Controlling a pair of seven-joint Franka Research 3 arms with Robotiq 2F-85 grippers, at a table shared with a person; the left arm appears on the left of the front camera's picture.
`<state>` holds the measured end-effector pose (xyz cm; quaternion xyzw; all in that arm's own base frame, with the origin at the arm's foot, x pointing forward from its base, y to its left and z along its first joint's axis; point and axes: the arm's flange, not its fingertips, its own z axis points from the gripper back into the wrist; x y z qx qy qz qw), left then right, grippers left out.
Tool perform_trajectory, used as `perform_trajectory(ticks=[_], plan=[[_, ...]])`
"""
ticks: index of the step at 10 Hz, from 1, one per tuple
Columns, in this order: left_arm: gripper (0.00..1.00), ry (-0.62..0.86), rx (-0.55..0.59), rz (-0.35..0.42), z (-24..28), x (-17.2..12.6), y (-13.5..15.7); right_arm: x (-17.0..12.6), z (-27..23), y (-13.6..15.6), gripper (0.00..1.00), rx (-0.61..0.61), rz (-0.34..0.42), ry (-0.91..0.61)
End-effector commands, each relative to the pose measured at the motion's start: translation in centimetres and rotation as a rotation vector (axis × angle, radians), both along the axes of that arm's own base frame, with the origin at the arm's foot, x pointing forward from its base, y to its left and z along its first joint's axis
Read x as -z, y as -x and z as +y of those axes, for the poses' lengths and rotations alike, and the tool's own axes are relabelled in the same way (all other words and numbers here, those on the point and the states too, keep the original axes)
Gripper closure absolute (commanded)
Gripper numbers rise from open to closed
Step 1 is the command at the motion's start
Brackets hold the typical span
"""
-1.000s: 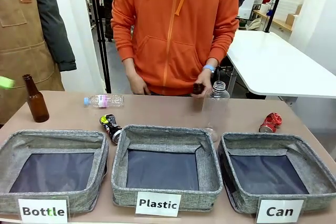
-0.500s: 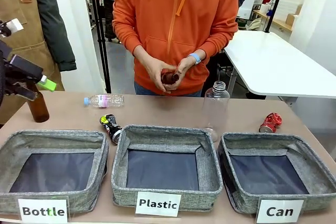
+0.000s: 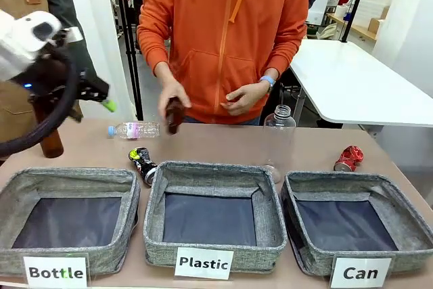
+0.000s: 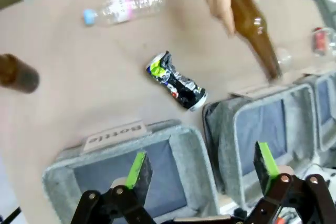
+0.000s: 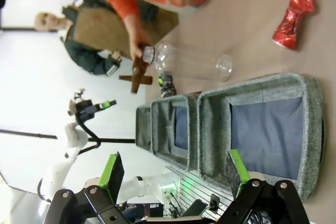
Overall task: Sort the can waste into the basket.
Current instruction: Pick up the can waste from the table and place it in the right Fabric basket.
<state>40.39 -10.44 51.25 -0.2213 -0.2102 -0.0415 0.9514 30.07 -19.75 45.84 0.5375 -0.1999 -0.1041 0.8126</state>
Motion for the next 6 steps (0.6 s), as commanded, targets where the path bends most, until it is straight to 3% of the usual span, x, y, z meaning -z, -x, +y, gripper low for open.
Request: perform_trajectory(ticks=[1, 3, 4, 6], plan=[[0.00, 0.007, 0.018, 0.058, 2.1, -1.8, -0.6, -0.2, -0.2, -0.3, 0.00, -0.004, -0.035, -0.007], [0.00, 0.100, 0.050, 0.120, 12.1, -2.7, 5.3, -0.2, -0.2, -0.3, 0.00, -0.004, -0.035, -0.007], [0.00, 0.163, 0.085, 0.115, 18.3, -2.2, 9.9, -0.2, -0.2, -0.3, 0.00, -0.004, -0.035, -0.007], [0.00, 0.334, 0.104, 0.083, 26.3, -0.3, 15.1, -0.2, -0.2, -0.3, 0.00, -0.004, -0.035, -0.007]])
